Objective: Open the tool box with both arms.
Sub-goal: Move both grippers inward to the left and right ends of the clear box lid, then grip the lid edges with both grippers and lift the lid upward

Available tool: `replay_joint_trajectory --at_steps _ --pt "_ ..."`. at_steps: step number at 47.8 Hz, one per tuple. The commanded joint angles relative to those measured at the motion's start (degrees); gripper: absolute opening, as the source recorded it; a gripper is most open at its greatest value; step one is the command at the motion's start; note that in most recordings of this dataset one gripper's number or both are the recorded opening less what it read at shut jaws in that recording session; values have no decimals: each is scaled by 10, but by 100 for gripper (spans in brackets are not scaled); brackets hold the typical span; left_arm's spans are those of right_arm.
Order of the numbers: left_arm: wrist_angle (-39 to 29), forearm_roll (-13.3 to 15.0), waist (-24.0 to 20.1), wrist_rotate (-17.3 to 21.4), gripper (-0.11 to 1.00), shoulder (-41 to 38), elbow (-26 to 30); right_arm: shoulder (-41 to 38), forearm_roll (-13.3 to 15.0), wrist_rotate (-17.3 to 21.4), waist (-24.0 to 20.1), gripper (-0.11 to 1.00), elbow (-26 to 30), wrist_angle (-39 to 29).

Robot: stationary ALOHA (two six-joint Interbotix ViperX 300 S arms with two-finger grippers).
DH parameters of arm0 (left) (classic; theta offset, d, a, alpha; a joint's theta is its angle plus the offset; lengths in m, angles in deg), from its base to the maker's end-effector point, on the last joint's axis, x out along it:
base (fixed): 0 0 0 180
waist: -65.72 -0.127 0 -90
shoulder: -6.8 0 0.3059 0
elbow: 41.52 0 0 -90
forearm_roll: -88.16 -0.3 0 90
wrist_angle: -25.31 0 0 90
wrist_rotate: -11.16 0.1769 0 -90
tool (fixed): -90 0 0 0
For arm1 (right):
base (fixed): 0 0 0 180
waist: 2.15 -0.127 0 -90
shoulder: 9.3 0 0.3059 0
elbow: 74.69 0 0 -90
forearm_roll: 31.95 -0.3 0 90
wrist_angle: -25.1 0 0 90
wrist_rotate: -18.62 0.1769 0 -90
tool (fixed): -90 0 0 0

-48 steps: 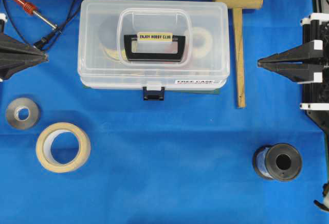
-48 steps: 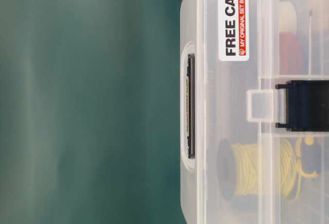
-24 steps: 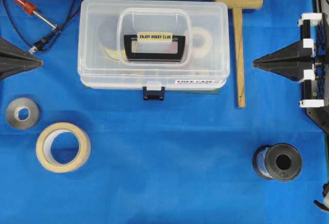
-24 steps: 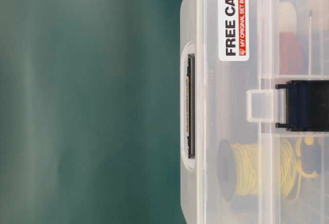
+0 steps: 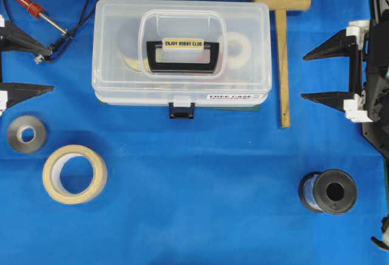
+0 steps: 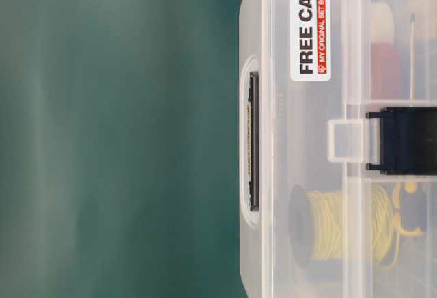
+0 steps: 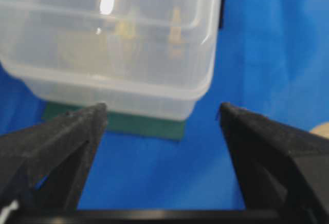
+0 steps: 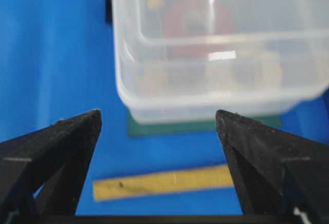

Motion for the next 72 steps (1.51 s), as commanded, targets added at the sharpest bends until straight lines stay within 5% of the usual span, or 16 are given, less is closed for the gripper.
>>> replay_joint_trajectory --at_steps 1,12,30,72 --pt "7 -2 -13 3 91 -22 4 -18 4 1 18 85 5 -6" --pt "73 -2 -47 21 92 -61 -12 -89 20 -3 64 86 4 7" --pt "156 -1 -64 21 92 -143 -5 -174 23 -4 64 86 30 74" --pt "198 0 -42 18 92 -302 78 -235 23 -4 64 86 88 111"
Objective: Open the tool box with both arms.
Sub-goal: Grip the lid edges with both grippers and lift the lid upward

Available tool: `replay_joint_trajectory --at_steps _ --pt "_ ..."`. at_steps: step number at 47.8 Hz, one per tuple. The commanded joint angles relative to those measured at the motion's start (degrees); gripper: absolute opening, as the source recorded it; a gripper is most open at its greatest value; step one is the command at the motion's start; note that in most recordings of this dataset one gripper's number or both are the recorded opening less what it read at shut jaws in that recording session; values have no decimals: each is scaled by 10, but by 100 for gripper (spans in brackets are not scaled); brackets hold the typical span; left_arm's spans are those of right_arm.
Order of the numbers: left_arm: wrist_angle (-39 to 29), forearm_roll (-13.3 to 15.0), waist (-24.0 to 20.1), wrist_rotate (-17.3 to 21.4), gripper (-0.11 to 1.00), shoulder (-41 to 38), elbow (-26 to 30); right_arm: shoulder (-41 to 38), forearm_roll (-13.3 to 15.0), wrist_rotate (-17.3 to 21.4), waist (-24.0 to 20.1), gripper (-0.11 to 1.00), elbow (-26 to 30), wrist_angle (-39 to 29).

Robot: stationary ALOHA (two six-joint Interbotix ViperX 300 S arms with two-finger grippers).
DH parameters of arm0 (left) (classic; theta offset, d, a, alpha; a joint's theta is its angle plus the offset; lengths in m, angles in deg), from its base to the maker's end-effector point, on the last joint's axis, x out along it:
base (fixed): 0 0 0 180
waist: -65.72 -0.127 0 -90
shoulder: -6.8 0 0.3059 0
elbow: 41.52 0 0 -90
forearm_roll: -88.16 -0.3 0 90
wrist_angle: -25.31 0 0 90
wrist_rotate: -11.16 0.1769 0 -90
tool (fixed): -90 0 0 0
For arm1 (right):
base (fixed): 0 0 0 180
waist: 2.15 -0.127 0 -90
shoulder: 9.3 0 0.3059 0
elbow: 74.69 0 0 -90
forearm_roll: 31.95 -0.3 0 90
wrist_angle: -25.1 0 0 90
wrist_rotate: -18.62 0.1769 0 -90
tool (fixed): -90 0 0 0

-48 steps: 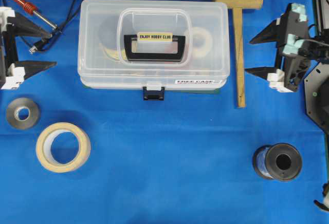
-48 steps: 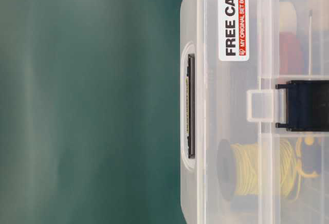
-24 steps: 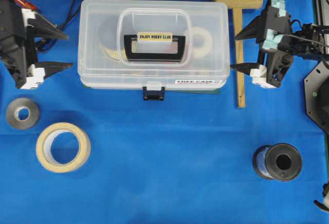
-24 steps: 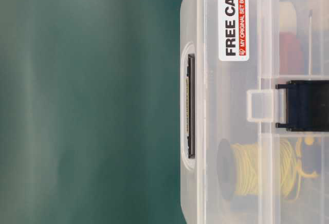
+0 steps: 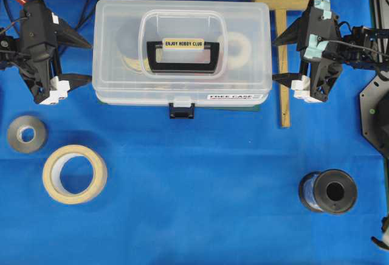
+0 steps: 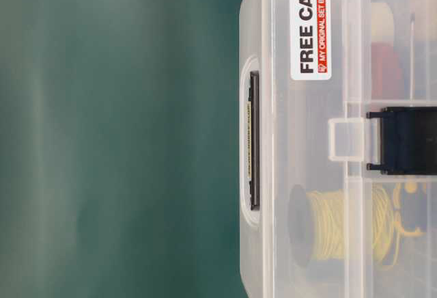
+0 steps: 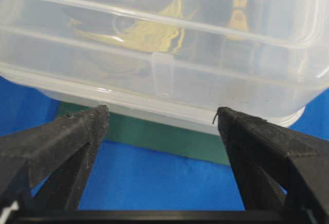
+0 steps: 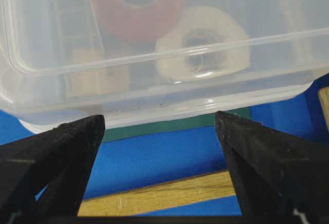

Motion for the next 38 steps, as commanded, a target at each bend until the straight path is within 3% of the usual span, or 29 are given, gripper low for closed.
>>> replay_joint_trajectory --at_steps 1,38 --pt "7 2 3 -4 92 4 33 2 -2 5 0 86 29 18" --pt "4 3 -8 -3 92 62 41 108 -3 8 0 86 32 14"
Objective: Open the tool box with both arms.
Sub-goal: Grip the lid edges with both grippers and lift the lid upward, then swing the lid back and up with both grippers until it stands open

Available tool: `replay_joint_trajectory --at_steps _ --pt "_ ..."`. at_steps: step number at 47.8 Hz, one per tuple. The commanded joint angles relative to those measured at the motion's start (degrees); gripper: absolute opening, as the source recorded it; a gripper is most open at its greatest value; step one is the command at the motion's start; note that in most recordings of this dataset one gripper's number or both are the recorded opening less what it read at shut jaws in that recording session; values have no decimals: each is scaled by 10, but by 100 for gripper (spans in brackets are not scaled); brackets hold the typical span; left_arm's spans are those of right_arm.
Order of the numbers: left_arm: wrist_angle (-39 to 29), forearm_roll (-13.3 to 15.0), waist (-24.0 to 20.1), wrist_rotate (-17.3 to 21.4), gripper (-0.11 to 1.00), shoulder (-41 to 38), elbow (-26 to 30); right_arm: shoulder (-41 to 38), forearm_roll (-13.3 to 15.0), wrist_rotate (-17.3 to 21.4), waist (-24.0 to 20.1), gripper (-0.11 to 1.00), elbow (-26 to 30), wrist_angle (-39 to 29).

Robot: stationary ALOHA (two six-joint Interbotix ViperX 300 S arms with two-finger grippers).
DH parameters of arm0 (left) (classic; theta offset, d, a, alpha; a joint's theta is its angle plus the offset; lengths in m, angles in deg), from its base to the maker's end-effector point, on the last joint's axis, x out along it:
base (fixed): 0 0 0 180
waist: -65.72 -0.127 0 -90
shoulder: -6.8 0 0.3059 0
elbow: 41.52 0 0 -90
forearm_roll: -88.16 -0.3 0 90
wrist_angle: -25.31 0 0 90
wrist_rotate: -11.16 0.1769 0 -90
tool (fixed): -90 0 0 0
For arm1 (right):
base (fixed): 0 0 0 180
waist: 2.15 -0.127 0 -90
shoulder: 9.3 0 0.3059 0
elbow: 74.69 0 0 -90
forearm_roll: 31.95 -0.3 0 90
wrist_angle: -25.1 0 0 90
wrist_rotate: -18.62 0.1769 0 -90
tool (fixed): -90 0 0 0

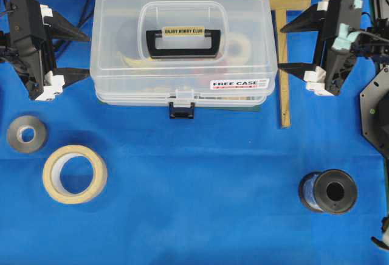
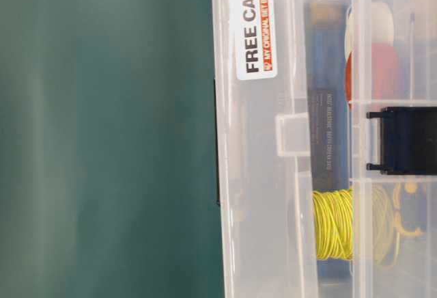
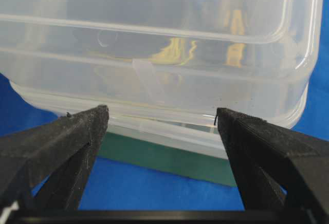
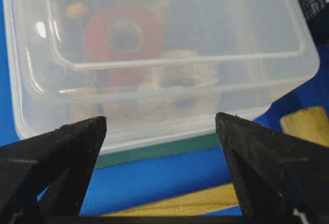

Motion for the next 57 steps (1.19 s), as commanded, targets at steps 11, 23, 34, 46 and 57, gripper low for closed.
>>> replay_joint_trajectory --at_steps 11,23,34,46,57 --pt "8 3 -15 -2 92 56 33 21 -2 6 -5 86 31 17" --pt "11 3 -27 -2 92 80 28 21 -2 6 -1 86 33 29" --pt "27 3 -38 -2 92 78 30 22 -2 6 11 86 35 39" --pt "62 3 -53 -2 92 74 32 25 -2 6 31 86 38 62" --pt "92 3 -82 -2 92 73 33 26 -2 6 62 86 39 83"
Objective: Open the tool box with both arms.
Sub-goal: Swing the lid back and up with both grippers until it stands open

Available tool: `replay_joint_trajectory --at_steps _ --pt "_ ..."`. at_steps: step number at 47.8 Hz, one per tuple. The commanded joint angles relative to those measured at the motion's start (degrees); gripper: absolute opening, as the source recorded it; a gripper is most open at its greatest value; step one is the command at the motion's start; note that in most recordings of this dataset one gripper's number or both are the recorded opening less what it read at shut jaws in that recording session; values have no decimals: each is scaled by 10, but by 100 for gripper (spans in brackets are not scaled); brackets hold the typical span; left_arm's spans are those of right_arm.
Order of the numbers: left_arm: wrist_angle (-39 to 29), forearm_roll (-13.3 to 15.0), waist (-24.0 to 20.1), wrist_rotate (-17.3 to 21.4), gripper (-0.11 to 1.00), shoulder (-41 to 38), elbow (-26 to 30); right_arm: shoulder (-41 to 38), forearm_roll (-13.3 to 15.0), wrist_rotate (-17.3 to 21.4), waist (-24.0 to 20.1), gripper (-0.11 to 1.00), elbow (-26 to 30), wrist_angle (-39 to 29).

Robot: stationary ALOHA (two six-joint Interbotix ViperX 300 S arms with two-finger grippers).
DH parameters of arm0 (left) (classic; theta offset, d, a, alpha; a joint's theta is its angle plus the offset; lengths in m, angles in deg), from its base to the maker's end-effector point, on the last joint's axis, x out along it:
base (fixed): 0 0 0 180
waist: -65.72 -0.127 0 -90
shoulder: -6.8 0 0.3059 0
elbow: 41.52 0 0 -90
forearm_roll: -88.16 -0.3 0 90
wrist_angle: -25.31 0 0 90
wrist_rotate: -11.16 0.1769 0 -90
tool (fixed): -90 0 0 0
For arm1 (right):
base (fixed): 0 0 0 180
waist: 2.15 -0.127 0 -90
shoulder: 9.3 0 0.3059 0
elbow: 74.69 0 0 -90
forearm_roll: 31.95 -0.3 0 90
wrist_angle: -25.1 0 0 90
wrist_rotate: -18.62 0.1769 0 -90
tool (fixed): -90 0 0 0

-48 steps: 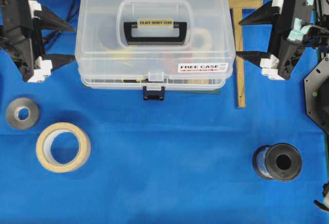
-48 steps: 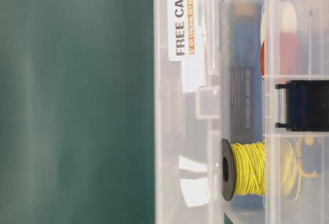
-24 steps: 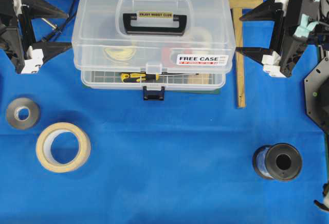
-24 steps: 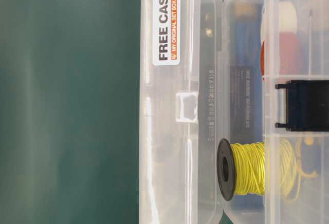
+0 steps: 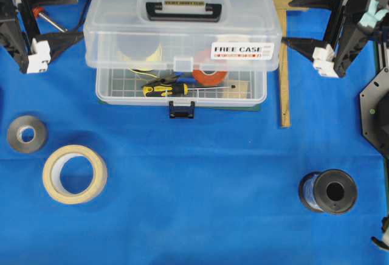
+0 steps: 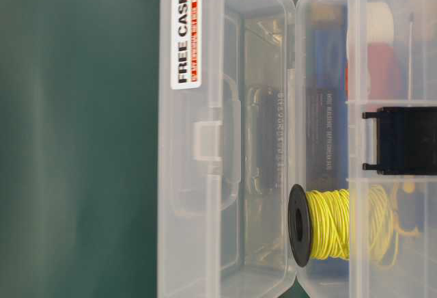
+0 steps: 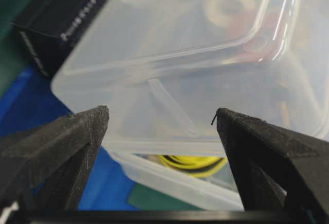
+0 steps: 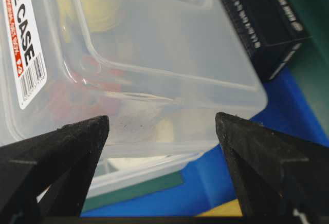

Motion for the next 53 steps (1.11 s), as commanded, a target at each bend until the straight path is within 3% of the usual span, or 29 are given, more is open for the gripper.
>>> replay_joint_trajectory --at_steps 1,53 --pt "38 4 -4 -2 92 -4 33 -3 -3 6 4 86 37 33" --pt "95 4 -98 2 92 -108 86 -57 -3 6 116 86 53 103"
